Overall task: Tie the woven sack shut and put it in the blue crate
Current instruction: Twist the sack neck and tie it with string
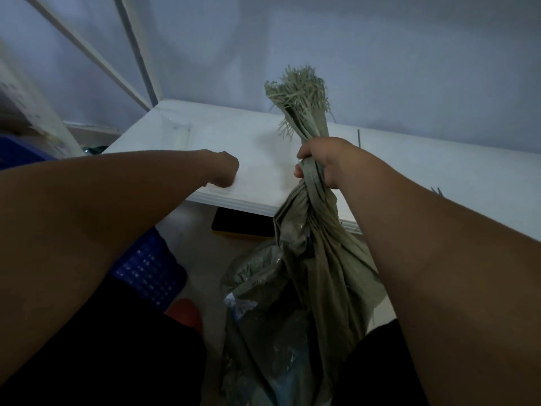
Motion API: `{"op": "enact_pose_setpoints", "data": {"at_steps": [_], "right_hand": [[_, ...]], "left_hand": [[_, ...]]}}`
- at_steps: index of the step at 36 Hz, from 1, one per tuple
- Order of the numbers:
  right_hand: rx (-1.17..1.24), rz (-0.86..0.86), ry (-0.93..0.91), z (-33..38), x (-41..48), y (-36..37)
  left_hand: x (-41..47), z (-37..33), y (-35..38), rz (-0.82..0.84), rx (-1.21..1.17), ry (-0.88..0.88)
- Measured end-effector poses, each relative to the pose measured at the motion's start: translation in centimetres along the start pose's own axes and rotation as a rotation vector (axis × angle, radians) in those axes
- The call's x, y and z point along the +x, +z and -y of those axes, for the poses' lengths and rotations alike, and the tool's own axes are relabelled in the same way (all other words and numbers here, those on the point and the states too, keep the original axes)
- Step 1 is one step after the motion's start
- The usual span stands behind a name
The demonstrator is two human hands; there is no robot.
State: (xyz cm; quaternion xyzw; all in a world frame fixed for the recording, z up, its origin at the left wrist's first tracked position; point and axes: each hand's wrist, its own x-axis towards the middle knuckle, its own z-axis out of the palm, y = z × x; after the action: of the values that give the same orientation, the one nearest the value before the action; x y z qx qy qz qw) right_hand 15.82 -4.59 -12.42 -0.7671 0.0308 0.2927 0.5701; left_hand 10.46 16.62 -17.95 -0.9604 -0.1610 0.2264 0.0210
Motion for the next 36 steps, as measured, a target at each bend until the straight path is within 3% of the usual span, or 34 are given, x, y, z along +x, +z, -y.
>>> {"op": "enact_pose_setpoints", "data": {"at_steps": [5,10,18,23,29,36], "right_hand": [[0.073,-0.076,-0.078,0.2,-3.2,-0.8],[0.12,-0.105,-0.112,0.2,-5.9,-1.7],[0.163,-0.119,-0.218,0.8,-9.6,-3.8],[0.168,-0.104,-0.286,0.4,-11.5,-5.3],[0.182,-0.077,-0.375,-0.3,-12.8,-6.3],[0.272,0.019,-0.375,-0.7,-13.6,-6.3]], "left_hand": [[-5.2,-2.6,-3.1,-0.071,-0.181,0.096],[-9.1,-4.7,-3.6,-0.076,-0.632,0.199],[-14.5,-7.1,-5.6,-0.214,-0.995,0.33],[-16.5,-7.6,-6.7,-0.306,-1.12,0.343],[-18.2,-8.0,-7.3,-0.281,-1.31,0.4],[-19.1,-8.6,-7.1,-0.265,-1.297,0.408]]}}
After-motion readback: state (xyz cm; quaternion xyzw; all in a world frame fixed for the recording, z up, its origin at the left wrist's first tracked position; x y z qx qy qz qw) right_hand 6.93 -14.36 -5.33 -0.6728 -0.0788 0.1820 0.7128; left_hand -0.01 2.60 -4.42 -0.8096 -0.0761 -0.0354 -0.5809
